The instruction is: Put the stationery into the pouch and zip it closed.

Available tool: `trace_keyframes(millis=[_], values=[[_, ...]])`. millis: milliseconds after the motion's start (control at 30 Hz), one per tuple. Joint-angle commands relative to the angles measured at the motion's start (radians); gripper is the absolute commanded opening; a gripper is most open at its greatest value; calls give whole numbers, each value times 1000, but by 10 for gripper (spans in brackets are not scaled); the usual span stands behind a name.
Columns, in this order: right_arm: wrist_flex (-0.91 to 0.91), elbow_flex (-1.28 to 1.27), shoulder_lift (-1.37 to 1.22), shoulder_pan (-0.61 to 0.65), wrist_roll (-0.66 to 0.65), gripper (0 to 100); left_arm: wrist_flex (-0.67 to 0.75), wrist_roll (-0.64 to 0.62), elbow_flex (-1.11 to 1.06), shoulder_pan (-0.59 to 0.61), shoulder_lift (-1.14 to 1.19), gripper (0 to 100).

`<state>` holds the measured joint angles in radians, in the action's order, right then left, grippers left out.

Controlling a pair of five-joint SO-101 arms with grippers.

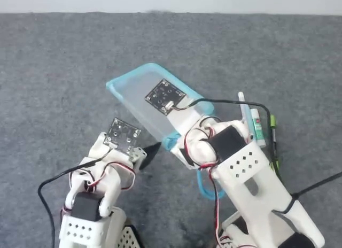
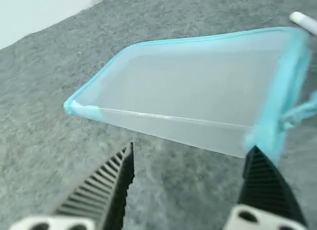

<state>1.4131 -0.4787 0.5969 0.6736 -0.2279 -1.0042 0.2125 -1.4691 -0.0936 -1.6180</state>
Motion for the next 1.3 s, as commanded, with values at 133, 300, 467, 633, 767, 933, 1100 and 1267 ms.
trace_keyframes(millis=[133, 300, 467, 633, 767, 933, 1100, 1267], values=[[-25, 64, 48, -2, 18, 6, -26, -28, 65, -87, -14, 368], [-15, 64, 54, 22, 20, 6, 51, -29, 13, -81, -12, 367], [22, 101, 54, 38, 23, 6, 81, -34, -16, -81, -12, 367], [36, 114, 54, 44, 23, 6, 120, -34, -36, -80, -12, 347], [68, 117, 56, 44, 21, 6, 126, -29, -41, -80, -11, 347], [87, 114, 56, 44, 15, 6, 126, -28, -42, -80, -11, 347], [113, 101, 94, 54, -11, 6, 126, -28, -42, -69, -11, 346], [117, 57, 174, 70, -40, 6, 140, -28, -42, -28, -11, 346]])
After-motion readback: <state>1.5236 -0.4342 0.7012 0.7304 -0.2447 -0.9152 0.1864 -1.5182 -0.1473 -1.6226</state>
